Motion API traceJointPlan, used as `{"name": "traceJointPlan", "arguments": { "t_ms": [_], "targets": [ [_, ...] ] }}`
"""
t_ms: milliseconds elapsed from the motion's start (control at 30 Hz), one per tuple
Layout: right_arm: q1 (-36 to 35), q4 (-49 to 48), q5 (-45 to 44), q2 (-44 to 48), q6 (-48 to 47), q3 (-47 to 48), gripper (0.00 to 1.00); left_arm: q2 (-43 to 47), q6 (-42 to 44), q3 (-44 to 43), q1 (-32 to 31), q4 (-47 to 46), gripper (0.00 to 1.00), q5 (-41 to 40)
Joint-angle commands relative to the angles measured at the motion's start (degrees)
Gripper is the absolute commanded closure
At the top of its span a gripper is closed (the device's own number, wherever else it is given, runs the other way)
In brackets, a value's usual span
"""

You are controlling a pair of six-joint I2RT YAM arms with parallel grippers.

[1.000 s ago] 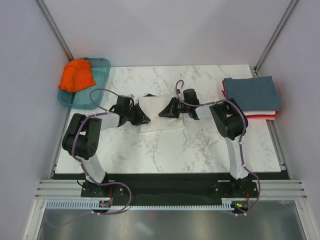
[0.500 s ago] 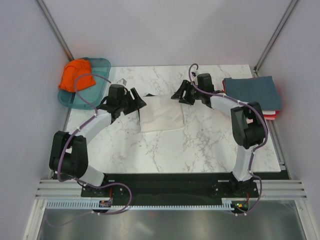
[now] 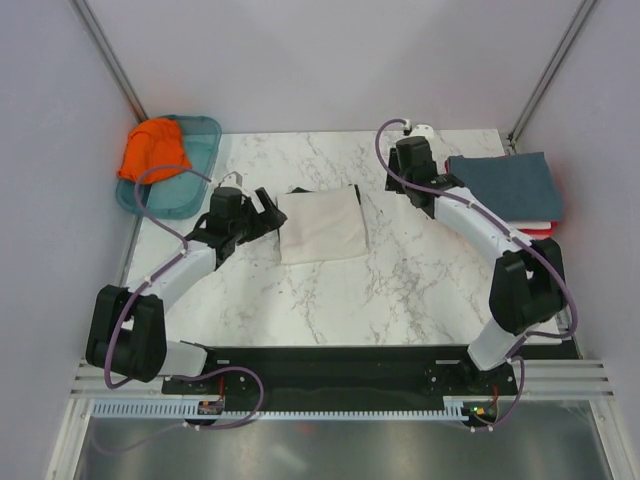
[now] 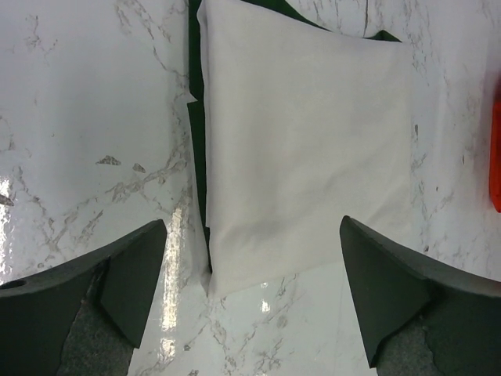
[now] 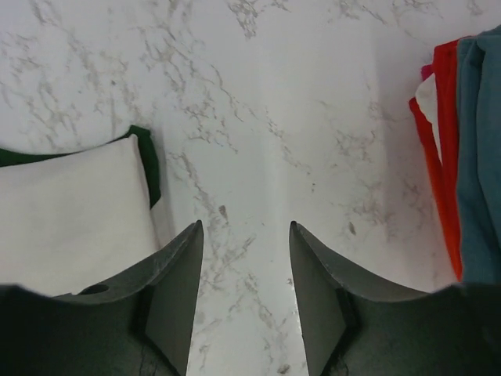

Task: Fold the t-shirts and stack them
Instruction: Fold the tshirt, then neatly place the folded tshirt to the corner

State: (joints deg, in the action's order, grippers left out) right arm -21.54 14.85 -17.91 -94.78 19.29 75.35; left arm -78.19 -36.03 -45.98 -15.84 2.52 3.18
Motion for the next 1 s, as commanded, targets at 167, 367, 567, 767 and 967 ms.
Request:
{"name": "traceJointPlan", "arguments": {
  "t_ms": [167,367,567,767,967],
  "targets": [
    [-2.3,18.6,-22.3,-15.2,-11.0,12.7,0.54,0.7,-2.0,2.5,0.3,-6.3,0.02,2.0],
    [-2.3,24.8,-37.3,-25.5,-12.3,19.1,0.63,1.4,-2.5,3.7,0.2,-7.4,0.03,2.7],
    [-1.9,27.2,-43.7,-34.2,-11.6,22.5,0.56,0.4,-3.3,3.4,0.3,-7.4,0.03,2.8],
    [1.4,29.2,-46.9,-39.2,-10.3,23.4,0.56,0.6,-3.2,3.3,0.3,-6.9,0.03,2.5],
    [4.9,29.2,-48.1,-43.5,-12.3,26.3,0.52,0.5,-3.1,3.2,0.3,-6.7,0.03,2.1]
  ]
}}
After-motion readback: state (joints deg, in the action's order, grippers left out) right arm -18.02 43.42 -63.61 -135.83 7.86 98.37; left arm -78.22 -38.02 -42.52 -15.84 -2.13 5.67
